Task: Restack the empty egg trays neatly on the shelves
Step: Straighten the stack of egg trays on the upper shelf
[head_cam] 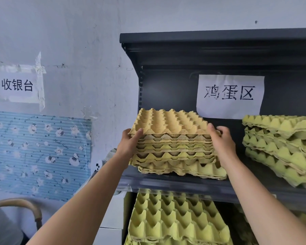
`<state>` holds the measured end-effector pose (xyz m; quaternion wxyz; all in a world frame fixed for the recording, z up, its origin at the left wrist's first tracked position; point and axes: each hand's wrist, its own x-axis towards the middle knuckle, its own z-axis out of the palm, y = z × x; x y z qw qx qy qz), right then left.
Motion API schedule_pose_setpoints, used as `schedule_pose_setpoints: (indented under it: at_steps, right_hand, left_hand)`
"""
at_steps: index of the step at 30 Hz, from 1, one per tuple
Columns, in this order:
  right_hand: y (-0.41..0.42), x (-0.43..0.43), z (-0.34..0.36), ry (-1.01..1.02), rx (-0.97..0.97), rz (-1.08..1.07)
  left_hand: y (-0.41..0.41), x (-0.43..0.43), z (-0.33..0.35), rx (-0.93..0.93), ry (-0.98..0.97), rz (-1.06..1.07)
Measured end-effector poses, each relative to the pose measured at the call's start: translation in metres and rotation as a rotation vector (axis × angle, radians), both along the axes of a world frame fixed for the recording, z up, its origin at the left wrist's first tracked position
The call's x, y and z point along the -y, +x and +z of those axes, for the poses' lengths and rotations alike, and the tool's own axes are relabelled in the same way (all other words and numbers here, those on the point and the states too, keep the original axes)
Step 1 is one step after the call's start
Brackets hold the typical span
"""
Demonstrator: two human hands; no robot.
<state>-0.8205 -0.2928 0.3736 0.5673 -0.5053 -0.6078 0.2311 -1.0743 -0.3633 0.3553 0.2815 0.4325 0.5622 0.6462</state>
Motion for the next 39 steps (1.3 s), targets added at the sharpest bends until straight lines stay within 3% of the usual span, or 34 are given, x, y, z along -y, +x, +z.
schedule_pose_setpoints:
  at_steps: [12,20,25,31,34,39]
  right_hand:
    - [-0.001,-0.01,0.006,0.111,-0.261,0.059]
    - [0.0,-0.013,-0.014,0.081,-0.175,0.045]
    - [-0.001,-0.015,-0.019,0.118,-0.14,0.024]
    - [-0.009,-0.009,-0.022,0.244,0.004,-0.118]
    - [-0.018,0.003,-0.024,0.422,0.224,-0.283]
    - [-0.023,0.008,-0.037,0.586,0.57,-0.353]
  left_hand:
    - [0.008,-0.013,0.006,0.113,0.123,0.061]
    - [0.009,-0.012,-0.01,0.031,0.104,0.085]
    - [0.004,0.003,-0.008,0.03,0.102,-0.04]
    - [-0.01,0.017,-0.017,0.023,0.106,-0.101]
    - [-0.013,0.018,-0.025,0.048,0.125,-0.043]
    - [-0.011,0.021,-0.037,0.02,0.054,-0.069]
